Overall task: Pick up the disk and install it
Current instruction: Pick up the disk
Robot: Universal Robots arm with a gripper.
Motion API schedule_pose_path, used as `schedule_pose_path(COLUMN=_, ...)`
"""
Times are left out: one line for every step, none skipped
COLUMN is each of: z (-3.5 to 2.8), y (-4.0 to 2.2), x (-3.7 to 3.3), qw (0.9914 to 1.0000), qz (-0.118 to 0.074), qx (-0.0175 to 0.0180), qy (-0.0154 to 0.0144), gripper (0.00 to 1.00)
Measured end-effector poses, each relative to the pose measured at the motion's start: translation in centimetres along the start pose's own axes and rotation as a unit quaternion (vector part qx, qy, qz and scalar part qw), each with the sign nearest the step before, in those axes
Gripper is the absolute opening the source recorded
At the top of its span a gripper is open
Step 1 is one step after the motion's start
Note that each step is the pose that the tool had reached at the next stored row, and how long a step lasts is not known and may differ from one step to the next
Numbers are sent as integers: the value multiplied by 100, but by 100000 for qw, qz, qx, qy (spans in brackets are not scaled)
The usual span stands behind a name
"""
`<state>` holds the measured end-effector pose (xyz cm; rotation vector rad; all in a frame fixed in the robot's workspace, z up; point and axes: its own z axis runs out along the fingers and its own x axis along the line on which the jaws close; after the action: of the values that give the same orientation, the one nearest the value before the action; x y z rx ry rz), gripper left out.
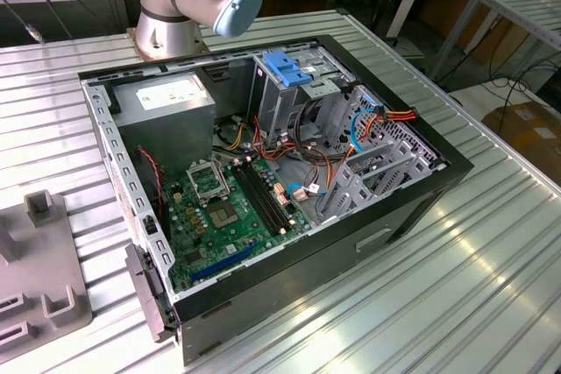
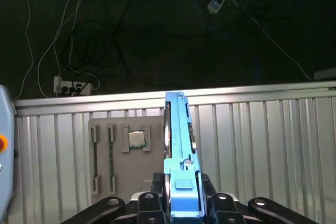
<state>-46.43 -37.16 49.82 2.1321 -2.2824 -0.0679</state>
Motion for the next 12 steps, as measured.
schedule_pose_path(z=-78, y=3, x=-1, qw=100000, qz=0, qx=-78, qy=6, gripper=37)
schedule_pose_path(z=-119, y=4, x=-2, qw=100000, qz=1, qx=-134, qy=8, gripper=37)
schedule_pose_path(z=-127, y=3, x=-2, qw=100000, qz=-1, qx=-162, qy=7, gripper=37)
schedule_pose_path(z=-127, y=3, x=-2, qw=100000, qz=0, qx=-159, qy=7, gripper=37)
schedule_pose_path(z=-126, y=3, x=-2, qw=100000, qz=-1, qx=-160, qy=3, gripper=37)
schedule_pose_path(z=-127, y=3, x=-2, qw=100000, qz=1, qx=-166, qy=7, gripper=37)
schedule_pose_path(z=-127, y=3, x=-2, qw=100000, qz=0, qx=-167, qy=7, gripper=37)
schedule_pose_path(z=-127, y=3, x=-2, qw=100000, qz=1, qx=-169, qy=7, gripper=37)
schedule_pose_path(z=-127, y=3, x=-2, qw=100000, qz=1, qx=-169, qy=9, gripper=37)
schedule_pose_path(z=-128, y=3, x=-2, qw=100000, qz=3, qx=-177, qy=10, gripper=37)
schedule_pose_path(z=-127, y=3, x=-2, qw=100000, qz=0, qx=-175, qy=10, gripper=37)
schedule_pose_path(z=-128, y=2, x=-2, qw=100000, qz=1, qx=-178, qy=9, gripper=37)
